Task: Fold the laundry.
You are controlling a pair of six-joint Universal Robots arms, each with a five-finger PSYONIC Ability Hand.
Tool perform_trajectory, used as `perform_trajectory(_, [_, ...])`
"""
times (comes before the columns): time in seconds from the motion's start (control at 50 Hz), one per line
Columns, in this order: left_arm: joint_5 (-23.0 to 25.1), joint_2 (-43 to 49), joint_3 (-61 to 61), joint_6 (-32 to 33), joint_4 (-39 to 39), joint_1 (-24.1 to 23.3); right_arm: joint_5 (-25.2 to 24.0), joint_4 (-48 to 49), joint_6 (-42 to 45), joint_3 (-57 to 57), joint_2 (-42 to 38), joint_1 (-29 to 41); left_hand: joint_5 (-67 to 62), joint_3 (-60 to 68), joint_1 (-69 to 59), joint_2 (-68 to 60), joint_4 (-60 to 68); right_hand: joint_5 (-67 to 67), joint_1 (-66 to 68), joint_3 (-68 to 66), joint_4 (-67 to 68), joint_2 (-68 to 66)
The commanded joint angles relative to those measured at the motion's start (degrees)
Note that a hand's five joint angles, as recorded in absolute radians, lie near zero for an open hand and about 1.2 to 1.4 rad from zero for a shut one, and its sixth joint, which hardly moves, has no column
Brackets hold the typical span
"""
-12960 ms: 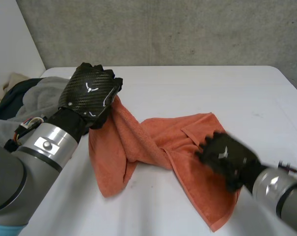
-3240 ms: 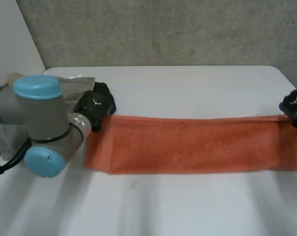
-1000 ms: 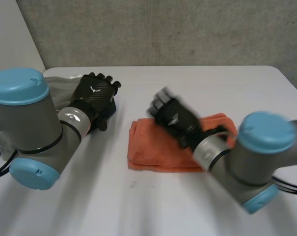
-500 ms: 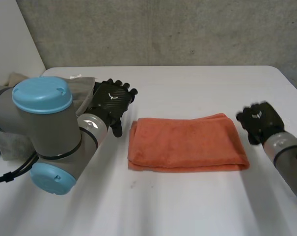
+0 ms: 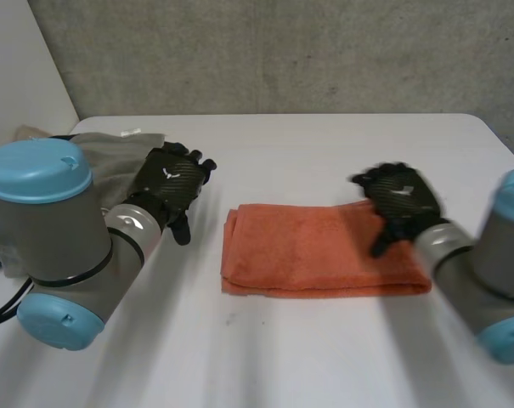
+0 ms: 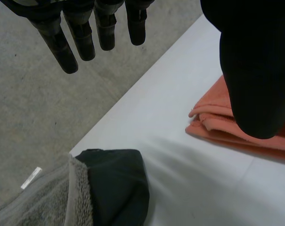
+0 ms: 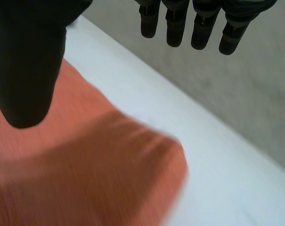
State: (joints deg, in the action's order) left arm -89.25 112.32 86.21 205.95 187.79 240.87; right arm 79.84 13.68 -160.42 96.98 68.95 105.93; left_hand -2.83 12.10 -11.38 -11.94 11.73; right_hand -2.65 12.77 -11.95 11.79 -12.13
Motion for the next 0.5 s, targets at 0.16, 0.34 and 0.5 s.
perform_trajectory(0.16, [1.4, 0.3, -1.0, -2.3, 2.3, -1.7, -14.8, -6.7, -0.6, 7.2, 0.8, -15.2, 2.8, -2.1, 1.4, 1.9, -1.7, -35.4, 35.3, -36.1, 36.3, -36.0])
perform_trajectory(0.34, [1.5, 0.7, -0.9, -2.5, 2.4, -1.7, -13.9, -2.2, 0.1, 7.7, -3.3, -14.5, 2.8, -2.1, 1.4, 1.9, -1.7, -48.7, 48.6, -49.4, 49.5, -49.2])
perform_trajectory(0.5, [1.5, 0.5, -0.3, -2.5, 2.4, -1.7, -8.1, 0.4, 4.9, 8.1, -2.1, -15.0, 2.8, -2.1, 1.4, 1.9, -1.7, -67.4, 67.2, -68.0, 68.2, -67.9])
